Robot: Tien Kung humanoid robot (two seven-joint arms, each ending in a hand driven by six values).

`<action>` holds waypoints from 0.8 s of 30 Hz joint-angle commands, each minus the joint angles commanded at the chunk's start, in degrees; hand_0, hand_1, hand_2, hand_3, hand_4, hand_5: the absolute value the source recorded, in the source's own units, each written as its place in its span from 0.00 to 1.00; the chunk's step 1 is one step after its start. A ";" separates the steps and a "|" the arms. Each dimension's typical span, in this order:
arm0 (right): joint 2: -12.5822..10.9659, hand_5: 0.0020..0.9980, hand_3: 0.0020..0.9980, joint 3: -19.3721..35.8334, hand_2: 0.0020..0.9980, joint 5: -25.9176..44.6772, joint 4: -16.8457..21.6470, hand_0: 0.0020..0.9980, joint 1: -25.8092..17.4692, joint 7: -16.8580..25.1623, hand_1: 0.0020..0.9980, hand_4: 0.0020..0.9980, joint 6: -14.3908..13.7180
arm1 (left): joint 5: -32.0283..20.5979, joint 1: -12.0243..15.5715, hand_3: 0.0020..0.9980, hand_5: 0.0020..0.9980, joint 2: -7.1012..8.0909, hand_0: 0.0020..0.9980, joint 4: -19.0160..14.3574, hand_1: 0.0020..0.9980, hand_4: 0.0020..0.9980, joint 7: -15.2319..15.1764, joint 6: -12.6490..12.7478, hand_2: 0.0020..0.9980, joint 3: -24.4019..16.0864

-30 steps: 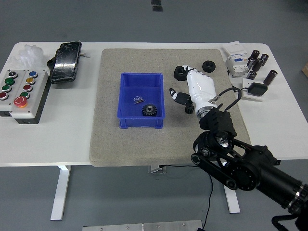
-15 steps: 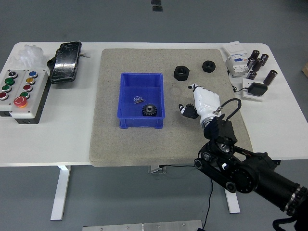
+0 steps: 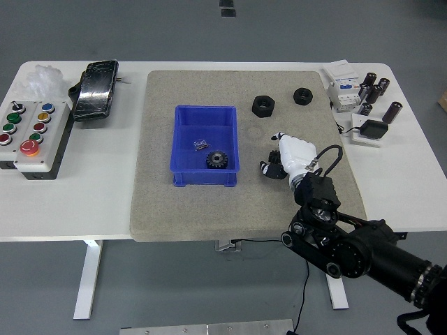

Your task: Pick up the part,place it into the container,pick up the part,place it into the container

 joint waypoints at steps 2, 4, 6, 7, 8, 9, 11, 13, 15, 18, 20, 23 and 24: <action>0.02 0.08 0.58 -0.31 0.40 -0.33 -0.25 0.46 0.07 0.00 0.58 0.28 0.37 | -0.02 -0.02 0.85 0.54 0.00 0.70 0.00 0.72 0.90 -0.01 0.00 0.73 0.03; 0.03 0.08 0.58 -0.58 0.40 -0.43 -0.47 0.46 0.09 0.00 0.58 0.28 0.63 | -0.02 -0.03 0.85 0.54 -0.01 0.70 0.00 0.72 0.90 -0.03 -0.01 0.73 0.06; 0.02 0.08 0.58 -0.78 0.40 -0.46 -0.68 0.46 0.07 0.00 0.58 0.28 0.74 | -0.03 -0.04 0.85 0.54 -0.02 0.70 0.00 0.72 0.90 -0.02 -0.02 0.73 0.06; 0.01 0.08 0.58 -0.85 0.40 -0.42 -0.77 0.46 0.05 0.00 0.58 0.28 0.71 | -0.02 -0.04 0.85 0.54 -0.02 0.70 0.00 0.72 0.90 0.01 -0.04 0.73 0.04; 0.00 0.03 0.45 -0.86 0.31 -0.44 -0.79 0.43 0.03 0.00 0.53 0.08 0.59 | 0.00 -0.03 0.85 0.54 -0.03 0.70 0.00 0.72 0.90 0.05 -0.08 0.73 0.03; -0.05 0.03 0.45 -0.81 0.31 -0.58 -0.76 0.43 0.02 0.00 0.53 0.08 0.35 | -0.01 -0.03 0.85 0.54 -0.03 0.70 0.00 0.72 0.90 0.08 -0.13 0.73 0.04; -0.13 0.03 0.45 -0.66 0.31 -0.89 -0.62 0.43 0.04 0.00 0.53 0.08 0.10 | -0.08 -0.02 0.85 0.54 -0.02 0.70 0.00 0.72 0.90 0.12 -0.21 0.73 0.10; -0.35 0.03 0.45 -0.33 0.31 -1.64 -0.22 0.43 0.18 0.00 0.53 0.08 -0.28 | -0.18 -0.04 0.85 0.54 -0.03 0.70 0.00 0.72 0.90 0.14 -0.28 0.73 0.22; -0.59 0.04 0.40 -0.08 0.28 -2.31 0.25 0.43 0.38 0.00 0.51 0.05 -0.55 | -0.26 -0.06 0.85 0.54 -0.03 0.70 0.00 0.72 0.91 0.14 -0.30 0.73 0.29; -1.18 0.04 0.40 0.15 0.28 -3.70 2.00 0.43 1.18 0.00 0.51 0.05 -0.97 | -0.39 -0.06 0.85 0.54 -0.01 0.70 0.00 0.72 0.91 0.13 -0.29 0.73 0.35; -1.51 0.05 0.40 0.02 0.28 -4.46 3.74 0.43 1.94 0.00 0.51 0.07 -1.40 | -0.42 -0.05 0.85 0.55 0.00 0.70 0.00 0.72 0.91 0.14 -0.27 0.73 0.36; -1.54 0.05 0.40 -1.17 0.28 -5.01 7.20 0.43 3.60 0.00 0.51 0.07 -2.88 | -0.43 -0.03 0.85 0.55 0.01 0.70 0.00 0.72 0.91 0.18 -0.26 0.73 0.35; -1.40 0.05 0.40 -1.81 0.28 -4.94 8.21 0.43 4.12 0.04 0.51 0.07 -3.37 | -0.45 -0.03 0.85 0.55 0.01 0.70 0.00 0.72 0.91 0.19 -0.25 0.73 0.36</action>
